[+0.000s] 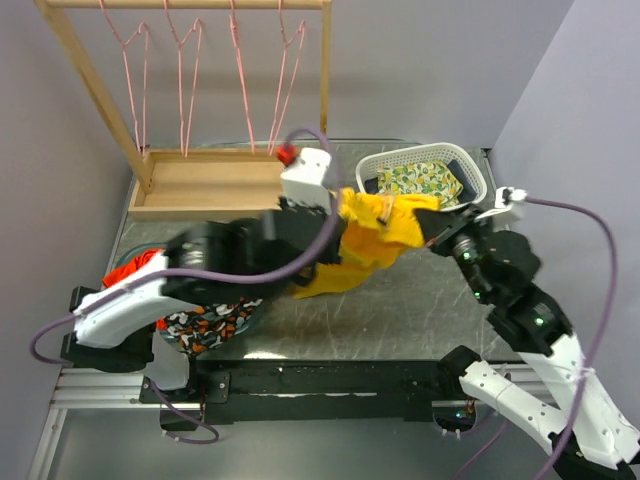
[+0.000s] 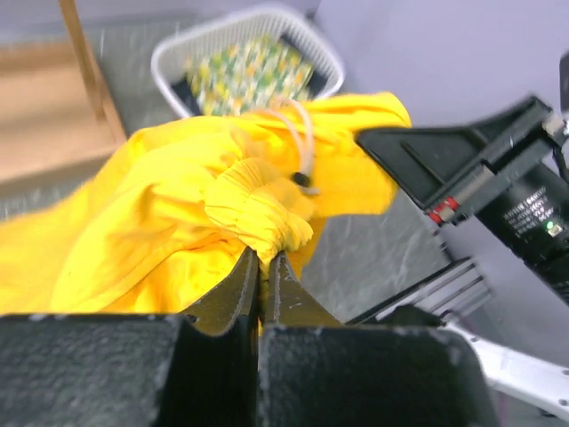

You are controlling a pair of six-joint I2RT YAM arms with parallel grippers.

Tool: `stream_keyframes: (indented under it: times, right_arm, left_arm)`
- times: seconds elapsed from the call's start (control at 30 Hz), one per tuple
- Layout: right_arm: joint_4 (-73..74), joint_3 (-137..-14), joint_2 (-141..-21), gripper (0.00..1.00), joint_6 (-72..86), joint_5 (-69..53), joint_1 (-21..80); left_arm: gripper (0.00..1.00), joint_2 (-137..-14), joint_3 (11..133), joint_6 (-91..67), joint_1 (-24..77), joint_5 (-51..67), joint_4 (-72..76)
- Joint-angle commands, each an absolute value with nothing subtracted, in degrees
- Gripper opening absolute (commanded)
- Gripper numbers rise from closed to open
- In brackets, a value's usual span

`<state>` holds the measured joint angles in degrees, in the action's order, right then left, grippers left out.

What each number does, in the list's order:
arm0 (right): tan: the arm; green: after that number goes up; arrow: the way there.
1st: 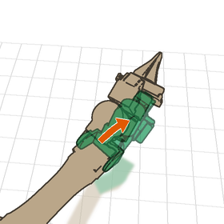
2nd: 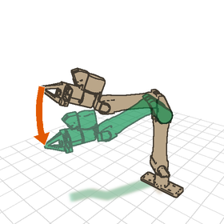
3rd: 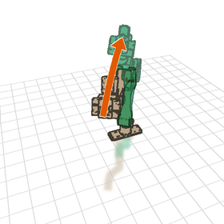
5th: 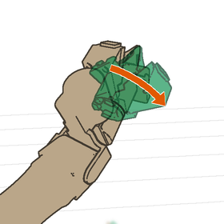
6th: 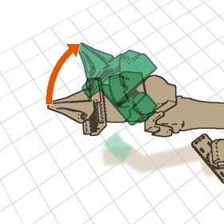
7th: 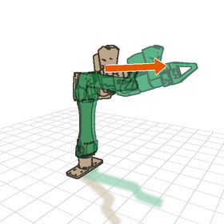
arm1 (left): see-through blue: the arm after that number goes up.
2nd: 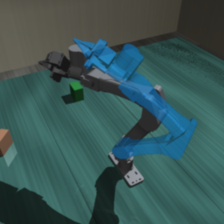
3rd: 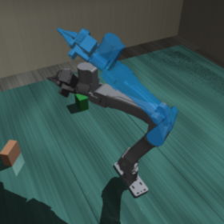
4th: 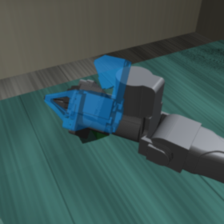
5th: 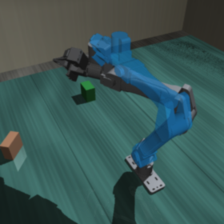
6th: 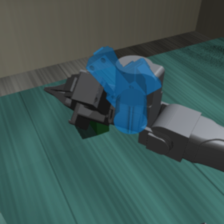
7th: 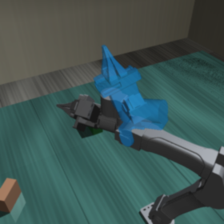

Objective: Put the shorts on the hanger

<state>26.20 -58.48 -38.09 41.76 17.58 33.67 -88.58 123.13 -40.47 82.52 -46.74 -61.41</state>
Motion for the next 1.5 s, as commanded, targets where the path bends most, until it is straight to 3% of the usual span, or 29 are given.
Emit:
stream_keyframes:
  times: [0.0, 0.23, 0.5, 0.63, 0.77, 0.9, 1.0, 1.03, 1.1, 1.2, 1.23, 1.3, 1.47]
  right_arm:
    - [31.5, -69.1, -40.0, 0.00, 37.5, 25.0, 34.0]
    - [35.2, -80.3, -42.2, 0.00, 34.4, 29.6, 34.0]
    - [36.3, -80.4, -43.9, 0.00, 33.7, 30.7, 34.0]
    - [36.7, -73.2, -46.6, 0.00, 35.9, 28.7, 33.8]
    - [33.2, -60.9, -47.4, 0.00, 39.3, 24.5, 31.6]
    - [25.6, -48.4, -50.2, 0.05, 39.4, 8.1, 18.2]
    - [20.7, -43.0, -56.9, 0.21, 38.1, 0.3, 13.8]
    - [20.7, -43.3, -60.6, 0.33, 36.9, -1.6, 13.8]
    - [20.8, -43.9, -62.6, 0.50, 36.3, -3.6, 14.3]
    - [20.7, -42.6, -58.7, 0.70, 36.0, -0.4, 15.8]
    - [21.2, -42.5, -57.5, 0.73, 35.8, 0.2, 16.7]
    - [22.6, -41.4, -53.7, 0.78, 35.8, 3.9, 17.4]
    - [24.4, -39.4, -46.8, 0.82, 36.6, 6.9, 20.2]
  left_arm:
    - [0.01, -89.7, 130.9, -27.9, 81.5, -46.6, -60.5]
    - [0.01, -84.9, 123.2, -27.3, 72.2, -36.4, -49.3]
    - [0.01, -80.1, 108.4, -30.7, 61.5, -25.2, -40.3]
    - [0.01, -79.4, 100.6, -33.8, 58.1, -23.2, -37.6]
    - [0.01, -75.0, 79.7, -38.1, 54.2, -19.9, -30.7]
    - [0.01, -75.1, 65.2, -42.5, 51.9, -16.4, -24.1]
    - [0.01, -78.8, 59.7, -43.6, 51.7, -14.9, -20.0]
    - [0.01, -80.1, 59.3, -43.7, 51.4, -14.8, -19.9]
    - [0.01, -84.0, 59.9, -43.2, 51.3, -15.0, -19.8]
    - [0.05, -85.6, 60.3, -42.6, 51.3, -15.7, -19.6]
    - [0.08, -85.2, 60.3, -42.4, 51.2, -15.9, -19.6]
    - [0.24, -84.4, 60.5, -41.6, 51.2, -16.3, -20.6]
    - [0.51, -78.8, 60.7, -38.3, 51.2, -14.1, -22.7]
